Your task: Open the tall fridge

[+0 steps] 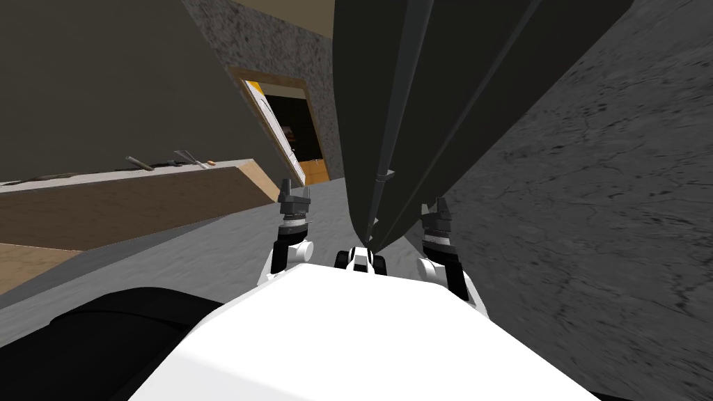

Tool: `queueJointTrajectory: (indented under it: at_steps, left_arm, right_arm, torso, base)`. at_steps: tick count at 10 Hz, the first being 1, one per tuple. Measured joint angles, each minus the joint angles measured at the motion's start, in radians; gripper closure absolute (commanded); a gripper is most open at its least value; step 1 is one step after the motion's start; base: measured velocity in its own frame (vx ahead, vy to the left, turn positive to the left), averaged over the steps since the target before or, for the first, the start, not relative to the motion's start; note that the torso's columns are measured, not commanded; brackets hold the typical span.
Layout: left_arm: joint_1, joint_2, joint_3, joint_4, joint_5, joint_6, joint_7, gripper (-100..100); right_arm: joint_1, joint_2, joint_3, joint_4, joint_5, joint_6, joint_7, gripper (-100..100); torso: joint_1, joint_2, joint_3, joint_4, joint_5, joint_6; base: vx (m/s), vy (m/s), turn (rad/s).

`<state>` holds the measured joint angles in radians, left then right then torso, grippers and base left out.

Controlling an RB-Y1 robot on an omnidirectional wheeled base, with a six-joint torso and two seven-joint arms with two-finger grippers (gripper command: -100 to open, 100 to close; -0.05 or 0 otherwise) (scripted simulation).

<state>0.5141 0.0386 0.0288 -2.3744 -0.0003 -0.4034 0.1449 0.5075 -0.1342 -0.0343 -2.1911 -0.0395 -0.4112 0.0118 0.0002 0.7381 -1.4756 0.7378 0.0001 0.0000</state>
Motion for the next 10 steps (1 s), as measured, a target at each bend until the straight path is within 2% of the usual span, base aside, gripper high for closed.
queueJointTrajectory:
  at_steps: [10]
  left_arm:
    - [0.000,0.000,0.000,0.000,0.000,0.000,0.000,0]
  right_arm:
    - [-0.031,-0.260,-0.095,0.069,0.130,-0.035,0.069,-100]
  torso:
    - [0.000,0.000,-0.001,0.000,0.000,0.000]
  base:
    - [-0.022,0.018,0.011]
